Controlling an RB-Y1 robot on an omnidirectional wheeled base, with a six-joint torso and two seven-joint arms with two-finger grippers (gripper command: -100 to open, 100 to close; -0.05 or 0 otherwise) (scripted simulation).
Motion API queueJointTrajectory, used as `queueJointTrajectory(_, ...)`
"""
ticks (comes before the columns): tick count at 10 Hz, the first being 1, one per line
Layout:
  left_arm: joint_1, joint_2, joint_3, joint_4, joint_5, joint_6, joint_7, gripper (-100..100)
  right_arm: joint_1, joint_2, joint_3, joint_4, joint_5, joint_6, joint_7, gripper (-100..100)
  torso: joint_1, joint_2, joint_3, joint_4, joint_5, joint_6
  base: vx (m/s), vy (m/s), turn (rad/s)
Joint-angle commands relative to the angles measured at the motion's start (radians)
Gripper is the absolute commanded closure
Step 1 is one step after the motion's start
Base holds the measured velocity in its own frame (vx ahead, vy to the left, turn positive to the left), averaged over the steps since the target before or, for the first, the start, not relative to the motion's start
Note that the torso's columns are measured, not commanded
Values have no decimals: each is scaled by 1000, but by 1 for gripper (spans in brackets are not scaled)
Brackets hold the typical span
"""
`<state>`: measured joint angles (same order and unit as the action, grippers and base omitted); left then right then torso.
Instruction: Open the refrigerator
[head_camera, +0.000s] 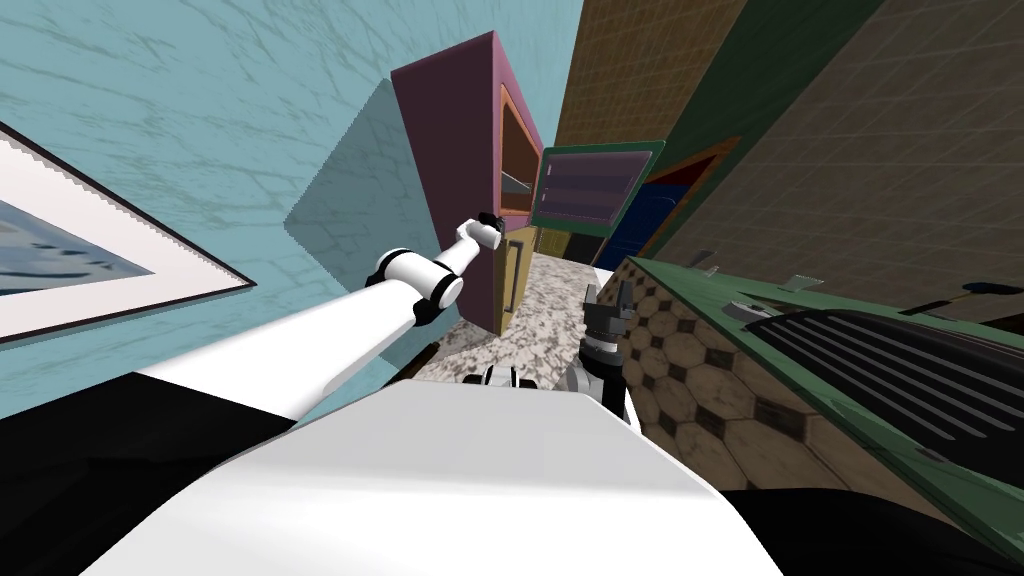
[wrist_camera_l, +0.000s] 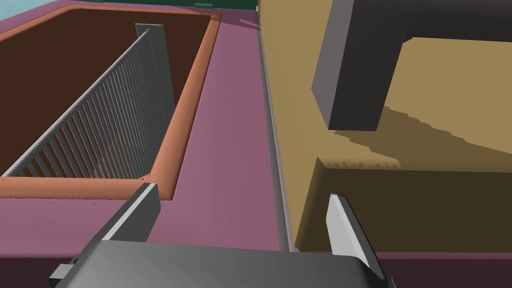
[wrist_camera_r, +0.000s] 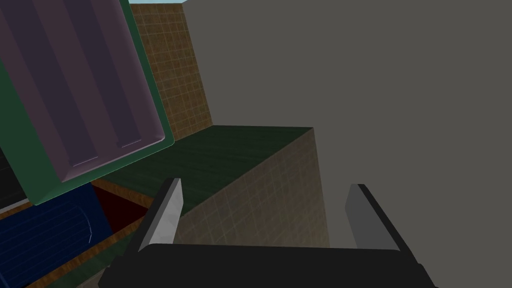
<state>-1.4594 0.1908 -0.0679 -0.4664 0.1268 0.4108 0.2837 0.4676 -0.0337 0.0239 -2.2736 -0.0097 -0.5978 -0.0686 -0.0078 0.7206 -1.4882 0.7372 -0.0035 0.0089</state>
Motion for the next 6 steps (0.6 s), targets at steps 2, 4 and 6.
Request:
queueJointTrajectory(2, 8, 3, -7, -56, 16, 38, -4, -100, 0, 0, 0, 0, 0, 0, 0, 0, -3, 2, 1, 4, -1, 1, -9, -6, 49)
queueJointTrajectory(4, -9, 17, -18, -59, 71, 54, -34, -100, 0, 0, 0, 0, 0, 0, 0, 0, 2, 7, 5, 1, 1, -5, -4, -34, 94)
queueJointTrajectory(6, -18, 24, -24, -61, 98, 62, -50, -100, 0, 0, 0, 0, 0, 0, 0, 0, 5, 8, 6, 3, 2, -5, 15, -34, 62)
